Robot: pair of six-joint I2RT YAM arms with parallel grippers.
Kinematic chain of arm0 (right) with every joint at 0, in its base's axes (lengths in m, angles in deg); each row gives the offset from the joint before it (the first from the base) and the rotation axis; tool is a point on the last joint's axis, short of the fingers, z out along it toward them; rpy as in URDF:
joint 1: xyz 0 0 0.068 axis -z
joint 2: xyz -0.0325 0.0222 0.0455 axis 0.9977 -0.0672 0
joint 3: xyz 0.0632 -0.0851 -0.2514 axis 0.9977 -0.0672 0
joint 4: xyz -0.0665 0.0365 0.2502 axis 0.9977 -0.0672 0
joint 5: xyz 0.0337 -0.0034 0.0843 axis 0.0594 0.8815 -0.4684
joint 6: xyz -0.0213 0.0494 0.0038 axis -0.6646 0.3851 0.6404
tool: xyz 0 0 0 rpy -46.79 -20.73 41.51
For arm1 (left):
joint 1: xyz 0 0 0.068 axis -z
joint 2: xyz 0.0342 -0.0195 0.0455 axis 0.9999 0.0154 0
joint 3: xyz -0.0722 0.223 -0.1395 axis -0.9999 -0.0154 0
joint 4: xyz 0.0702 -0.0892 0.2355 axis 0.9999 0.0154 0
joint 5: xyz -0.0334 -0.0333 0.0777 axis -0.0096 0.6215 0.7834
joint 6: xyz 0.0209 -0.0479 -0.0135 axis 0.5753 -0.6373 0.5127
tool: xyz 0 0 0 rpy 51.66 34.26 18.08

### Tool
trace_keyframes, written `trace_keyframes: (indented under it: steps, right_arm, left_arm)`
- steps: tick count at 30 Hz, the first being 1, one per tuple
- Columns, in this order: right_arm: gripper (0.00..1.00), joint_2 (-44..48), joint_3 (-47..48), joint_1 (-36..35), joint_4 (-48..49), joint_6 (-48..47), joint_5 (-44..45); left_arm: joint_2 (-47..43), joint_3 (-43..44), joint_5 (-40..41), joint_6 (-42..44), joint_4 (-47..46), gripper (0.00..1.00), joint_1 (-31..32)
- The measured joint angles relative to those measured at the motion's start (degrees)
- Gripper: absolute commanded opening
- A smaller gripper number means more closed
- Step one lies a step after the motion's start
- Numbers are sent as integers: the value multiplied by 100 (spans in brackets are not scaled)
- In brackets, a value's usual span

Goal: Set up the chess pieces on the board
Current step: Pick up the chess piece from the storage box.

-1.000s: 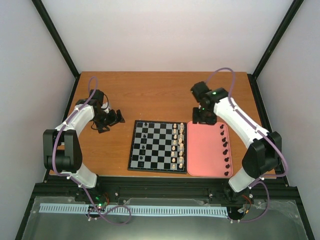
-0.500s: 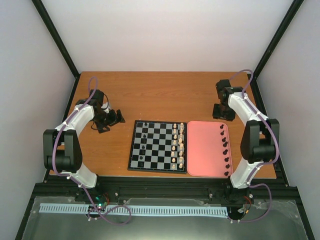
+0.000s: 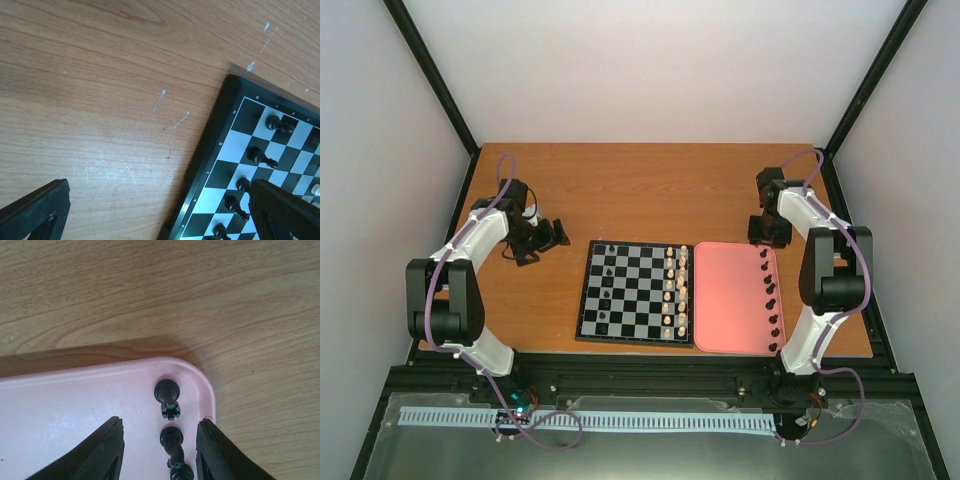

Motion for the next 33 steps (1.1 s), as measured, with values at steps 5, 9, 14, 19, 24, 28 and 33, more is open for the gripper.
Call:
trace_keyframes:
  steps: [5,9,14,19,24,28,33]
  right_arm:
    - [41,-74,-37,50,70,-94,-61]
    - [37,-94,-153,107,118,-164,-90]
    - [34,-223,-219,155,151,-229,-125]
    - [30,-313,-221,162,234,-273,-166]
    - [24,-400,-219,162,260,-291,-214]
    - [16,-535,-216,162,258,-310,-212]
    - [7,-570,-138,162,256,-308,-192]
  left_arm:
    - [2,9,33,39,4,100,0]
    - [26,20,39,48,4,100,0]
    - [44,20,57,59,4,100,0]
    - [46,20,57,61,4,100,0]
    - [90,22,57,61,2,100,0]
    - [131,22,57,61,2,100,0]
    - [149,22,57,61,2,100,0]
